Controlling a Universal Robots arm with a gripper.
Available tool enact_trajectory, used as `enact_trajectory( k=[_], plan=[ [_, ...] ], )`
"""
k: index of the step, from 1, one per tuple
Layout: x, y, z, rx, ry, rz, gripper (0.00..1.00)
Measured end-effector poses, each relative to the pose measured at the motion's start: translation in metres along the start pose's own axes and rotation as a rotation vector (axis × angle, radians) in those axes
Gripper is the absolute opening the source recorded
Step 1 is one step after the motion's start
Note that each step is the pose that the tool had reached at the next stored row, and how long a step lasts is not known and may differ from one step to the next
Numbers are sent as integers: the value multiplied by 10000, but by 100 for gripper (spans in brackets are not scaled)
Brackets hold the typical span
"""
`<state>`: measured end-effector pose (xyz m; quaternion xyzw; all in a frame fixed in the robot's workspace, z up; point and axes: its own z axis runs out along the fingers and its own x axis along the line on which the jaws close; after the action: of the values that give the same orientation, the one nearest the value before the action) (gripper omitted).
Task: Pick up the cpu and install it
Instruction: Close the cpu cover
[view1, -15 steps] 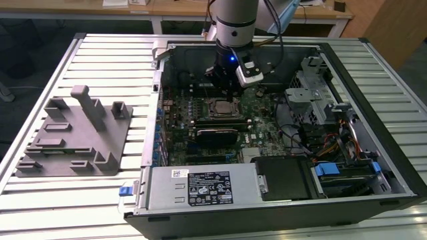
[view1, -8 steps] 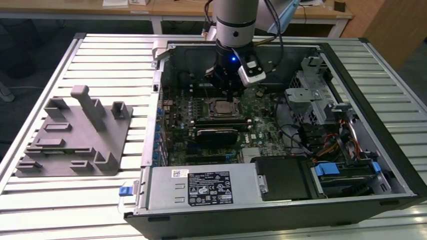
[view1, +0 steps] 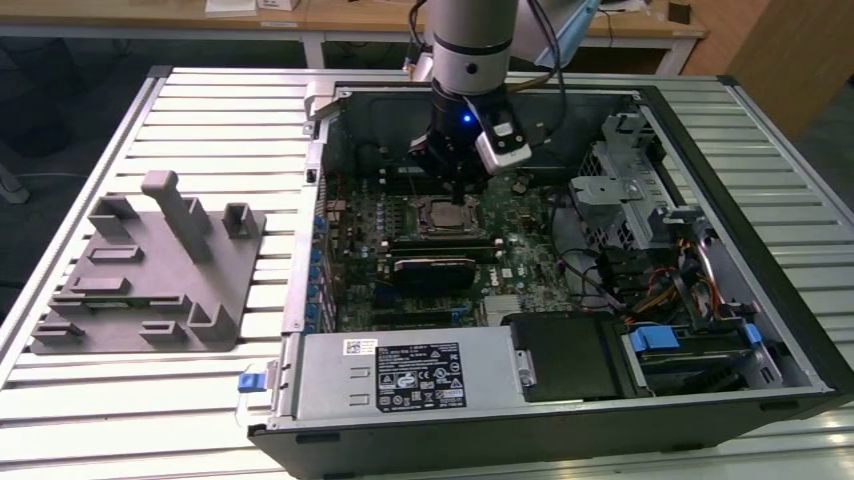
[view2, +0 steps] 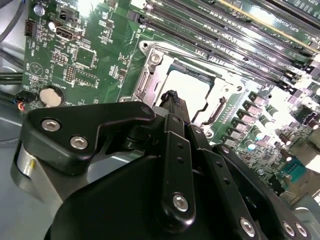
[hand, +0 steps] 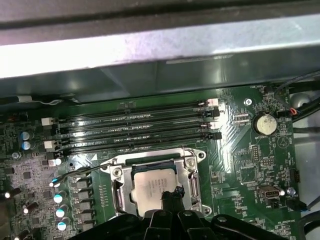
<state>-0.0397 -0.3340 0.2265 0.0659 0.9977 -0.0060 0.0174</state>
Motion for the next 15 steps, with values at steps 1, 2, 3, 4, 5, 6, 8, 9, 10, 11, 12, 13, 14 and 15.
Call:
enact_trajectory(
  k=[1,2,3,4,5,6,8,9,10,11,12,13,14,15],
  plan=[
    [0,-3,2,2,12,0,11],
    [-1,-7,4,3,17,0,11],
    [-1,-11,8,1,21,0,11],
    [-2,-15,10,2,25,0,11],
    [-2,-18,13,1,27,0,11],
    [-2,-21,16,2,29,0,11],
    [0,-26,19,3,31,0,11],
    [3,-29,21,3,31,-2,11],
    [7,-32,23,4,31,-4,11],
    [11,-35,24,3,31,-6,11],
    [15,-38,26,3,31,-8,11],
    [18,-40,27,2,30,-10,11],
    [19,-41,28,1,30,-13,11],
    [21,-42,27,2,31,-16,11]
  ],
)
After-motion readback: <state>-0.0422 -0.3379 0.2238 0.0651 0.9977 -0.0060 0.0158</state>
